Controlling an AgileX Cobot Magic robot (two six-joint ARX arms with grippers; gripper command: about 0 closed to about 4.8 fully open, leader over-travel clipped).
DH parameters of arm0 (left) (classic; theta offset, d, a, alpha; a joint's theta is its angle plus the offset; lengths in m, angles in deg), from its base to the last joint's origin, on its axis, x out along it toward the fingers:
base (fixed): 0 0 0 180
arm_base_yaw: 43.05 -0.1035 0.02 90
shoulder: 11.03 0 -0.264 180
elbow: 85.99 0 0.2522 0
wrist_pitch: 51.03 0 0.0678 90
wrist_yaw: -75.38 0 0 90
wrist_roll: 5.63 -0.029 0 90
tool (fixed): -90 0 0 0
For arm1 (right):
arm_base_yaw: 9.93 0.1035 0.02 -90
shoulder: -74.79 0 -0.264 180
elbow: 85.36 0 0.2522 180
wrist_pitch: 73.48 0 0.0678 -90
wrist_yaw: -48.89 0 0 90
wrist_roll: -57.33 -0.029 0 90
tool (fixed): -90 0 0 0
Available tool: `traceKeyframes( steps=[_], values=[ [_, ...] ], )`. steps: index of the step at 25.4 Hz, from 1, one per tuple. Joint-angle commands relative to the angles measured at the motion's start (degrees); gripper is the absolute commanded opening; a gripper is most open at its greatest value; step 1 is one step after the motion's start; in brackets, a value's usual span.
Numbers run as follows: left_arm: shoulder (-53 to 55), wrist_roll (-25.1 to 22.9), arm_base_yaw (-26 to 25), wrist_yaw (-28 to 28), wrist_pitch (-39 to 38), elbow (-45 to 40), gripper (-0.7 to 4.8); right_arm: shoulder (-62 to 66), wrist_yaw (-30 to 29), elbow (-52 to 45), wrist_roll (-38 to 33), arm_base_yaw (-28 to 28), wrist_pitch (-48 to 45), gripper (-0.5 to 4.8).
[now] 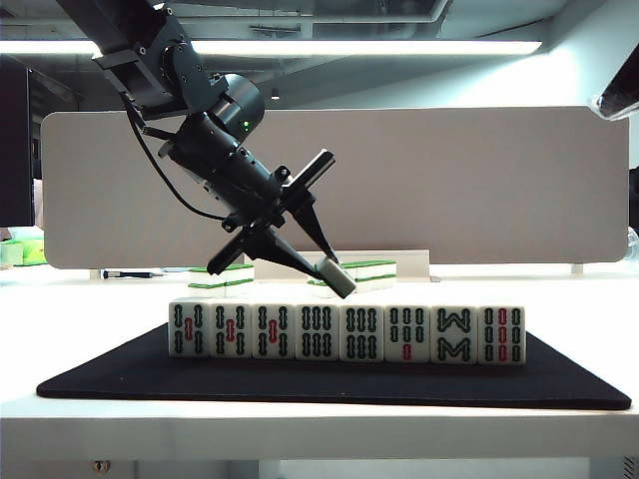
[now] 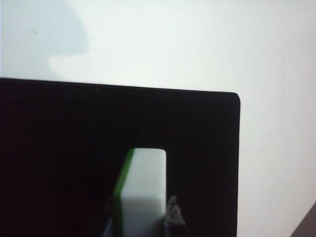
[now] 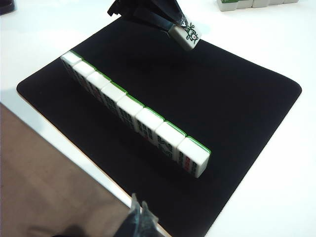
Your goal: Take a mahjong tile from your hand cards and play it out.
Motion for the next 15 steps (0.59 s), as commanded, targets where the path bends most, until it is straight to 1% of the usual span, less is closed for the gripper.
traceKeyframes(
  steps=[1,4,6,8,15],
  values=[
    [-0.24,-1.95,0.04,-1.07,-0.24,0.17,0.58,-0.11,0.11,0.24,-0.02,0.04,-0.87,0.00],
    [-0.22,-2.36,0.04,-2.08,-2.01,0.15,0.65,-0.11,0.11,0.24,-0.02,0.04,-0.90,-0.01],
    [0.11,-2.75,0.04,-2.16,-3.06,0.15,1.03,-0.11,0.11,0.24,-0.02,0.04,-0.90,-0.01],
    [0.24,-2.75,0.04,-2.19,-4.70,0.15,1.62,-0.11,0.11,0.24,-0.02,0.04,-0.90,-0.01],
    [0.46,-2.51,0.04,-3.19,-6.78,0.15,1.62,-0.11,0.11,0.24,-0.02,0.04,-0.90,0.00]
  ],
)
